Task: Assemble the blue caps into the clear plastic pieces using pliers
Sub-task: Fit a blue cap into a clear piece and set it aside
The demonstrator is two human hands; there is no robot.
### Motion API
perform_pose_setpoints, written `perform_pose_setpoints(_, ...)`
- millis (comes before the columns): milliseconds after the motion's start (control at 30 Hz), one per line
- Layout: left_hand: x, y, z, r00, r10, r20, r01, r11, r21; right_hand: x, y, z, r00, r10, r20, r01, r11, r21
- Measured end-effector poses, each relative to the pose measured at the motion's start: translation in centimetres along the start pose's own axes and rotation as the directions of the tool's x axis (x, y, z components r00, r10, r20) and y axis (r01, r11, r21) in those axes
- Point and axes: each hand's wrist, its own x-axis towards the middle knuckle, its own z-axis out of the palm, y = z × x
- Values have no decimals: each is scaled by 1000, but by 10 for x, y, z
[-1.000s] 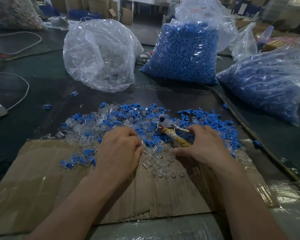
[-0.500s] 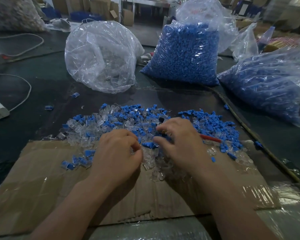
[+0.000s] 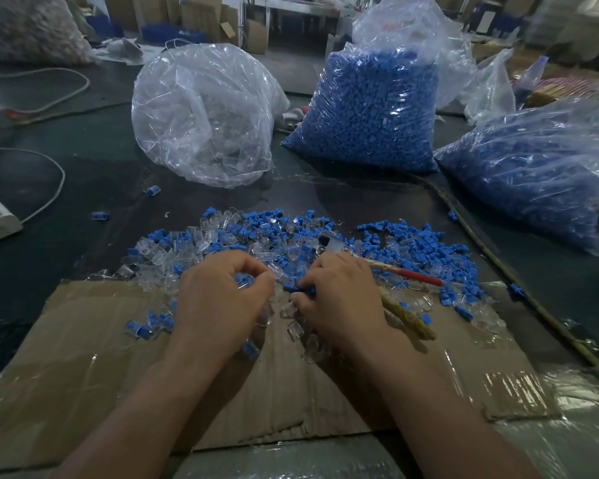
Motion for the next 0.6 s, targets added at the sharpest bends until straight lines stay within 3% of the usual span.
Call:
perform_pose_setpoints(500,2,-3,1,999,-30,40,33,997,-64,-2,-2,0,993,-55,-101,58,998,26)
perform_pose_setpoints(600,2,-4,0,997,-40,63,49,988,-145,-4,-4,-8,973,10,-233,32,984,178)
